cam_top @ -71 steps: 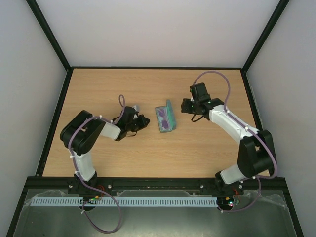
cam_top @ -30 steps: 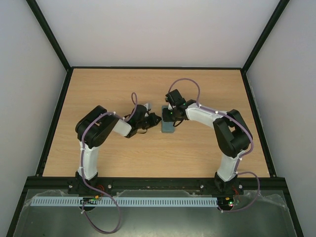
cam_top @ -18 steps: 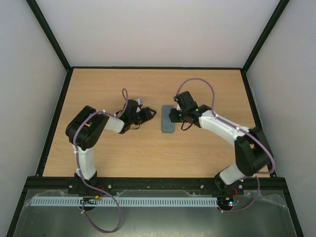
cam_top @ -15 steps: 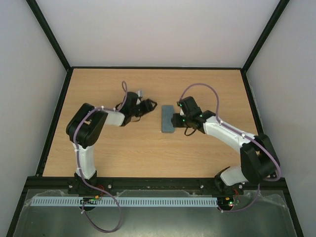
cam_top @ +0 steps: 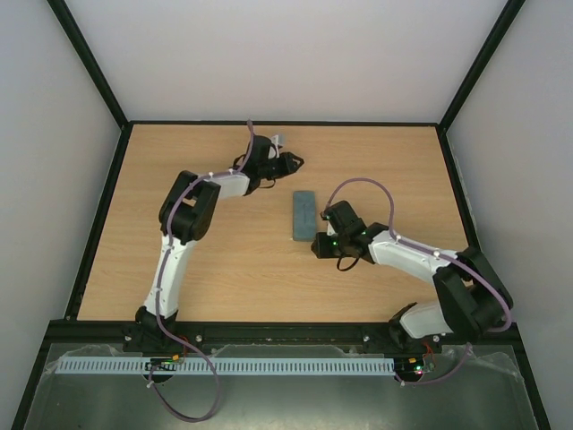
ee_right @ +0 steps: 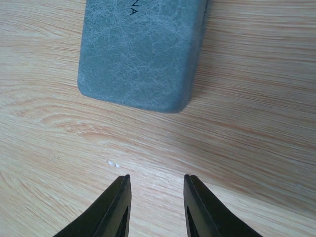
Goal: Organize the sunglasses
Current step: Close the sunglasses case at the center of the board, then adjust the sunglasses case at the center of the board.
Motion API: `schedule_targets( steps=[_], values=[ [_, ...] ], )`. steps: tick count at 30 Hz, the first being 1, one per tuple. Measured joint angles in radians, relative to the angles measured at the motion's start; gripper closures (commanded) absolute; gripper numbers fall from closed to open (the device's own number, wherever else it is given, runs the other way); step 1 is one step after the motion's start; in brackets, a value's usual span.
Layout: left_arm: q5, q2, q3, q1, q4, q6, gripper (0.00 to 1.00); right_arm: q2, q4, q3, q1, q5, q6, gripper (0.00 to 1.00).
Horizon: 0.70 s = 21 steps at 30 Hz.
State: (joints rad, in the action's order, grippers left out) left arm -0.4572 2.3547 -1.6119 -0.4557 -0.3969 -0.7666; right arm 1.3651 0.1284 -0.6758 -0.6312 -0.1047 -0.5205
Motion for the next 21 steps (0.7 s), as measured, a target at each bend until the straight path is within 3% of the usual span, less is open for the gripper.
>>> schedule_targets(
  steps=[13,21],
  values=[
    [-0.105,0.105,-0.005,-0.039,-0.053,-0.009,0.75,0.177,-0.116,-0.019,-0.002,-0.074,-0.015,0.76],
    [-0.119,0.026,0.205,-0.043,-0.207,-0.014,0.75,0.188,-0.118,-0.042,-0.002,-0.005,-0.015,0.75]
  ],
)
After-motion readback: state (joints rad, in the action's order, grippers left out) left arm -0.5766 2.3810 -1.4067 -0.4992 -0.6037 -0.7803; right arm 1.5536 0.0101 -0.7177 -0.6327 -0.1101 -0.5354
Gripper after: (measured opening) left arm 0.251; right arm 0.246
